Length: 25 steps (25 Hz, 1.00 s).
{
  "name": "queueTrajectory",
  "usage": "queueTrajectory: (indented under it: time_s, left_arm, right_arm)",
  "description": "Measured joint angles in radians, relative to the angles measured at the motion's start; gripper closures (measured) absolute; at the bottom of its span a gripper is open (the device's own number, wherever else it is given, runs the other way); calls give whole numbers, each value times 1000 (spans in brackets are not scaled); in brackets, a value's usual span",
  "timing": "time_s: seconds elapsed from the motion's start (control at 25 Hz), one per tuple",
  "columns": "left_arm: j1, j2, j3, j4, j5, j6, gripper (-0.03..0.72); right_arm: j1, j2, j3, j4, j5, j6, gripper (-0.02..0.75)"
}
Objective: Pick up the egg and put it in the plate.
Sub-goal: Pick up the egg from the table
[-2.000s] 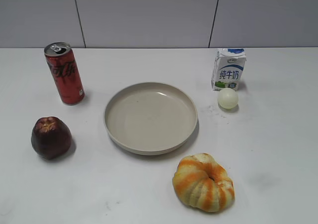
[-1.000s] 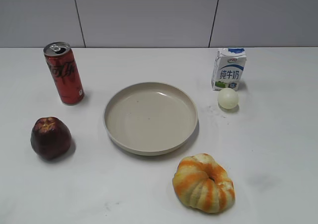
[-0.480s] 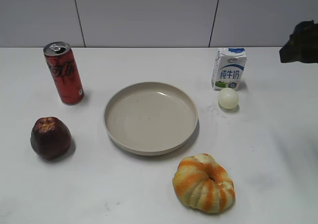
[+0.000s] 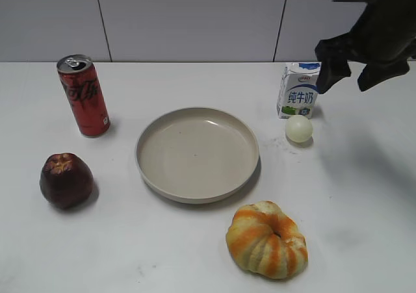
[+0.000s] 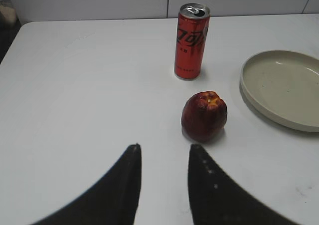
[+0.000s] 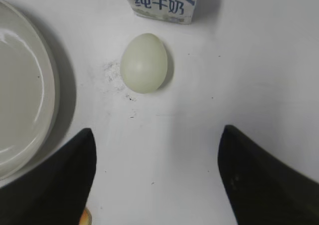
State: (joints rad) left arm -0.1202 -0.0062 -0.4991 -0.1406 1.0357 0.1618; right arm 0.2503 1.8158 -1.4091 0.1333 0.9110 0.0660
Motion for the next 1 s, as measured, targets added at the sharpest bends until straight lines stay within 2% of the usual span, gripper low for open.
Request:
queueTrajectory:
  time_s: [0.2, 0.6, 1.0]
  left_arm:
    - [0, 0, 0, 0, 0, 0, 449]
    - [0, 0, 0, 0, 0, 0, 449]
    - [0, 0, 0, 0, 0, 0, 449]
  right_arm:
    - [0, 157, -109, 34, 32, 0, 164]
    - [7, 322, -213, 57, 26, -25, 164]
    - [76, 389, -241, -142, -45, 24, 164]
